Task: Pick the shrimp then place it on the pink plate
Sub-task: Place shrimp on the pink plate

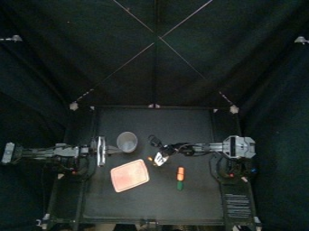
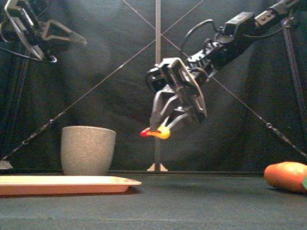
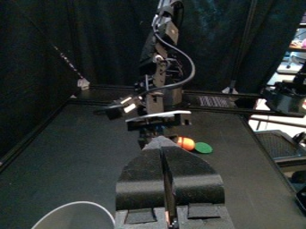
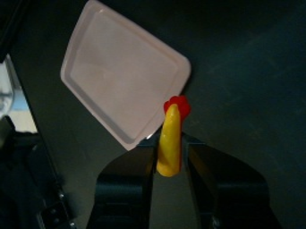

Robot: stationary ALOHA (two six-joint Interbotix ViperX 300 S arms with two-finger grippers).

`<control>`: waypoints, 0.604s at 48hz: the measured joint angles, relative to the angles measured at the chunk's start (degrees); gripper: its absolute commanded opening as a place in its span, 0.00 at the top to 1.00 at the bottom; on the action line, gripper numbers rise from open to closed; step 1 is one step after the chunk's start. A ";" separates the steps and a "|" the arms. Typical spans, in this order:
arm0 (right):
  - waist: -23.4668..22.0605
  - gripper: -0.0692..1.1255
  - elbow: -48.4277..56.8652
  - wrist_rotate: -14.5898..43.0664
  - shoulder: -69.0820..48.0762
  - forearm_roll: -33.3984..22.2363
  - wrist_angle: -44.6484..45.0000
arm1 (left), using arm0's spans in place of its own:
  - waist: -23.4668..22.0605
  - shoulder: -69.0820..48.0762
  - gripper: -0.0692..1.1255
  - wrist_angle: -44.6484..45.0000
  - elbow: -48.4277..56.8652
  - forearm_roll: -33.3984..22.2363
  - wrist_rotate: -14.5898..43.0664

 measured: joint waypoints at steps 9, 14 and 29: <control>3.34 0.42 -8.09 0.18 7.47 -2.02 -0.09 | 0.18 -0.09 0.95 -0.18 0.00 0.00 0.09; 4.75 0.42 -13.80 0.09 12.13 -2.29 0.00 | 0.18 0.00 0.95 -0.18 0.00 0.00 0.09; 7.73 0.41 -27.07 0.26 21.27 -4.75 3.16 | 0.26 0.00 0.95 -0.18 0.18 0.79 0.18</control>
